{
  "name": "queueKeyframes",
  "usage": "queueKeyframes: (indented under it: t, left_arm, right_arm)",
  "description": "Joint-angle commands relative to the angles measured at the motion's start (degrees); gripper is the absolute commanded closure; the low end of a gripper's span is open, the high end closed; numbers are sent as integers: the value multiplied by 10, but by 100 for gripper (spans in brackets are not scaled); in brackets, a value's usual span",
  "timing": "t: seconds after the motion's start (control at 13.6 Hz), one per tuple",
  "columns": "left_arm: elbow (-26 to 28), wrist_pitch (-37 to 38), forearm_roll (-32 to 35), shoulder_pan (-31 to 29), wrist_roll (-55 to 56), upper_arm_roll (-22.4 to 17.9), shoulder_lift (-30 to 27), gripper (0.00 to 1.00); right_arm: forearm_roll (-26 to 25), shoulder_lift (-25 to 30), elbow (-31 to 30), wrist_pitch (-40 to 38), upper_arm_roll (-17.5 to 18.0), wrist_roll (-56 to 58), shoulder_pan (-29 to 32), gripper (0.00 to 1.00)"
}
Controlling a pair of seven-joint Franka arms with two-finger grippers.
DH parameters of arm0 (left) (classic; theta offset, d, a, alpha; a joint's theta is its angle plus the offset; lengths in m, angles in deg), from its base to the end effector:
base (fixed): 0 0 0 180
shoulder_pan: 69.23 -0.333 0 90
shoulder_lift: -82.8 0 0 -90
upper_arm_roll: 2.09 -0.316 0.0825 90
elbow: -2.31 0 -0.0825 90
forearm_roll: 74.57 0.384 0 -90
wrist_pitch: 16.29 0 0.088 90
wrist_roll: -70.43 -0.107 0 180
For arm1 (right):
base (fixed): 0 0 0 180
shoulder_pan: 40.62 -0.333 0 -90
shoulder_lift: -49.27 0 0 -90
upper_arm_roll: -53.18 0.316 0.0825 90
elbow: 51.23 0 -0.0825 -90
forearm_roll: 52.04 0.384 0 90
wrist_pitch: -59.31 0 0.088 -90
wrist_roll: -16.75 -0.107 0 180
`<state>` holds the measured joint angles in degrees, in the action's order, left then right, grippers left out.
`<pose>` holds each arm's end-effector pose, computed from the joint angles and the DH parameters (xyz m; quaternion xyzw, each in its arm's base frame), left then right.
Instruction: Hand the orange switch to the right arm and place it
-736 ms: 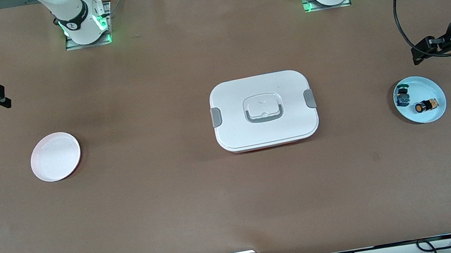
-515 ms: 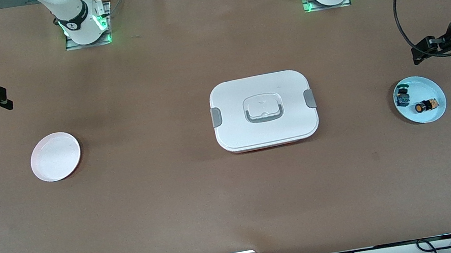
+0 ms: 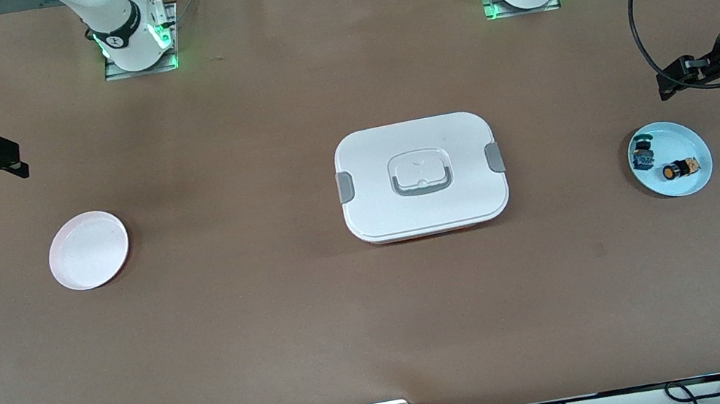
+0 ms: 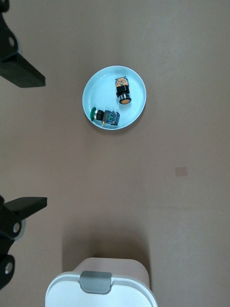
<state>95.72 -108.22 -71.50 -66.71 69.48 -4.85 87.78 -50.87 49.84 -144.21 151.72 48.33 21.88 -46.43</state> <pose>0.5769 0.0070 0.5502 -0.9980 0.0086 0.0566 0.0282 0.5544 0.0112 0.6091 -0.9986 -0.0527 -0.0004 0.0106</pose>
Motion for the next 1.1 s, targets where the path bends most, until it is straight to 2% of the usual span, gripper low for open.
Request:
queueKeyframes:
  t: [0.0, 0.52, 0.81, 0.88, 1.03]
  left_arm:
    - [-16, 30, -8, -4, 4, 2, 6, 0]
    - [-17, 105, -9, -7, -4, -1, 20, 0]
    - [-19, 107, 9, -24, -144, -4, 42, 0]
    - [-19, 98, 14, -30, -197, -4, 60, 0]
    - [-17, 57, 26, -36, -221, -6, 78, 0]
  right_arm:
    - [-12, -2, 10, 0, -6, 0, 3, 0]
    - [-11, -2, 10, 16, -6, -2, 1, 0]
    - [-10, -2, 10, 12, -6, -1, 1, 0]
    - [-9, -2, 10, 13, -6, 0, 1, 0]
    - [-9, -1, 13, 13, -7, 0, 3, 0]
